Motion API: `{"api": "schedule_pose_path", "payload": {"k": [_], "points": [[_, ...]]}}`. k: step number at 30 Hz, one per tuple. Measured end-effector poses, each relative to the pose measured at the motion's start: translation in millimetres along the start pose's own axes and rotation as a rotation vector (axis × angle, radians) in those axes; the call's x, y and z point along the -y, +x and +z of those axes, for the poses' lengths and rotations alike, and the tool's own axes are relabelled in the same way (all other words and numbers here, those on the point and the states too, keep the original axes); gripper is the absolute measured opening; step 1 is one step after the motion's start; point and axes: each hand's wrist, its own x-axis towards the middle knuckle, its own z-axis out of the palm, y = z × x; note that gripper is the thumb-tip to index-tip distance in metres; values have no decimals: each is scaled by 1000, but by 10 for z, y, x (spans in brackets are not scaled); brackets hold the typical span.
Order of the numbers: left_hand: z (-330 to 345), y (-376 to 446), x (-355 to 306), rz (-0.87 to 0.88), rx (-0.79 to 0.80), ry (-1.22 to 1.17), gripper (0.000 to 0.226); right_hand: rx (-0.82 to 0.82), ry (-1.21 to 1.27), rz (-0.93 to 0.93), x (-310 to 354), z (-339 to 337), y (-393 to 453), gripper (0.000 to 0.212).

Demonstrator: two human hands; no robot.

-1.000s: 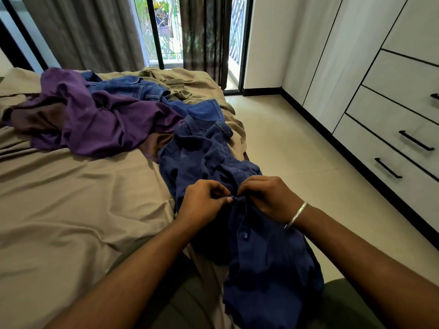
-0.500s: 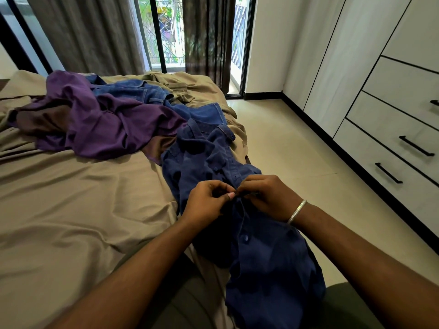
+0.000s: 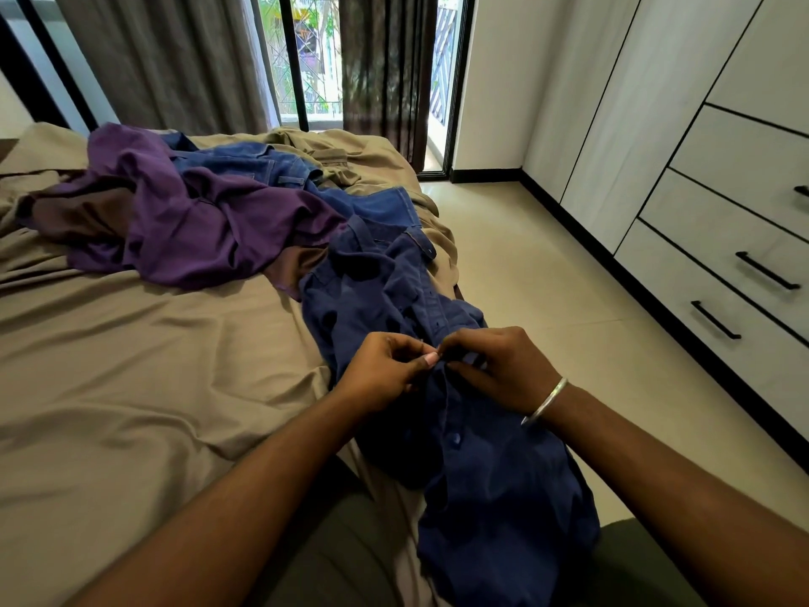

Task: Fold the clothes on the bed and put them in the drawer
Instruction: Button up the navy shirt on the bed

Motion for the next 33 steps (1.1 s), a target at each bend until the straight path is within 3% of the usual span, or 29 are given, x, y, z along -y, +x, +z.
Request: {"api": "schedule_pose_path", "payload": {"k": [6,11,16,22,29,33], "points": [[-2,-17,-30,-78,71,-106,17,3,42,31,-14,8,-72,16],[3,-55,-53,-79,86,99,20,62,-36,24,17,54,-115,27],[-5,-46,-97,-141,49,-80,14,-69,82,101,34,75,-182,20],[17,-35,-13,-104,129,118,12,-106,79,130,30,153,-249,24],[-3,25,34,136,-223,299,5,-13,21,53,-86,21,-267,22],[-55,78,40,238,-367,226,8,47,-5,33,-84,-30,-190,21]]}}
